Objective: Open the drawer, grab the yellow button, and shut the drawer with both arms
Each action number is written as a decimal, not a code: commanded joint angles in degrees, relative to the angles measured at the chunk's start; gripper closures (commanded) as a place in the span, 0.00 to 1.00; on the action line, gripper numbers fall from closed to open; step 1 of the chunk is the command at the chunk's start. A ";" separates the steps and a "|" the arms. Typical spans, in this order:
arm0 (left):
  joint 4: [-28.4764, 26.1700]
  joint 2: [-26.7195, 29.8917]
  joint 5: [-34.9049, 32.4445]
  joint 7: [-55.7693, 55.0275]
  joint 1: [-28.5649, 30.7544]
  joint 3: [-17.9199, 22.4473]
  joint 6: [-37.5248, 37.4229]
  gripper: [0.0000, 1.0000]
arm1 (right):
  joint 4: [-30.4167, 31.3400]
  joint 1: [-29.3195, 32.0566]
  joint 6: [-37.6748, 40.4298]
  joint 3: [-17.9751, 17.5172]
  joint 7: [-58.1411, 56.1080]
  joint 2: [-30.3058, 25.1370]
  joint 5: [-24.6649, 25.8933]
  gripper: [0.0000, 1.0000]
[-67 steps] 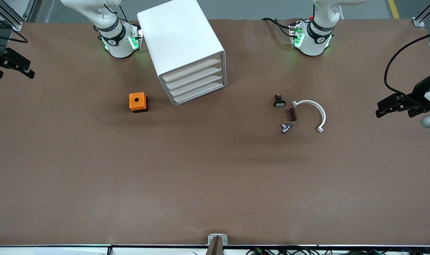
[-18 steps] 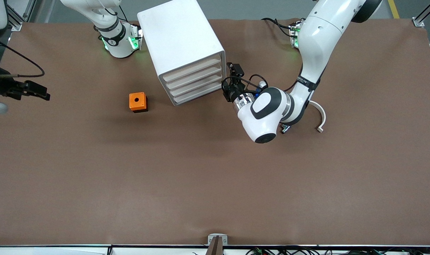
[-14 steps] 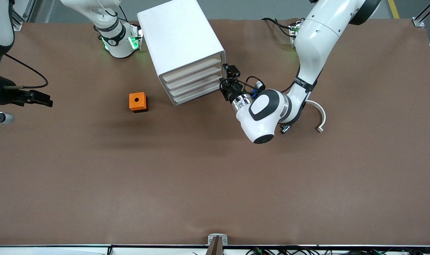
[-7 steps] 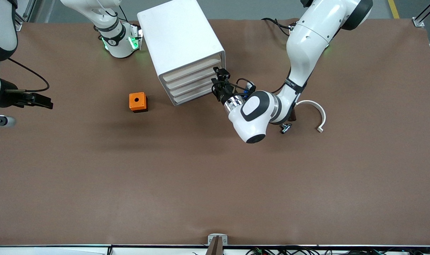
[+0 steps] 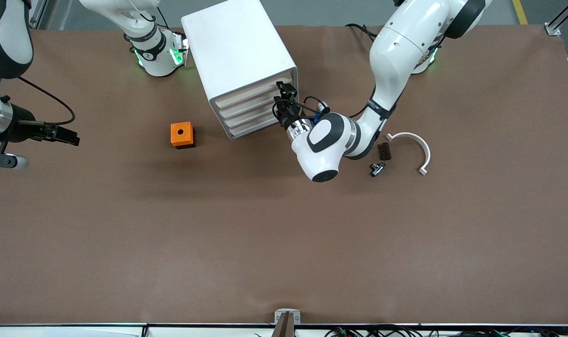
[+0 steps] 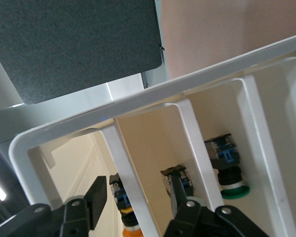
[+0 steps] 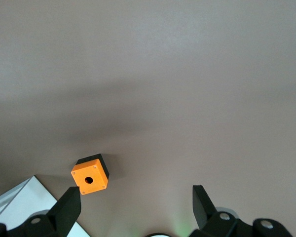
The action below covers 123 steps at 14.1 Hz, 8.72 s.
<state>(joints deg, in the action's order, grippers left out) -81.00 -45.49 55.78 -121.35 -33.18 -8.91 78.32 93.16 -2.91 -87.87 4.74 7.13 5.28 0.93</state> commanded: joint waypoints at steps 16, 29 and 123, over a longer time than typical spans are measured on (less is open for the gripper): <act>0.93 -2.06 1.26 -3.46 -2.60 0.82 0.96 0.88 | -0.26 -13.95 0.25 0.01 30.64 0.08 -5.84 0.00; 1.01 -4.16 0.64 -3.55 8.03 1.00 2.37 0.84 | 3.78 -32.94 -10.21 0.01 60.97 0.08 -7.43 0.00; -2.68 11.39 -41.46 45.76 -8.04 -11.22 31.72 0.00 | 12.57 14.95 -39.68 -0.87 -27.28 21.80 -4.62 0.00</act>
<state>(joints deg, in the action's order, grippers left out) -82.09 -35.31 11.88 -74.59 -40.97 -19.73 110.84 105.79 12.24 -132.40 4.68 -22.12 31.08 -3.16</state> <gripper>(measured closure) 0.000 0.000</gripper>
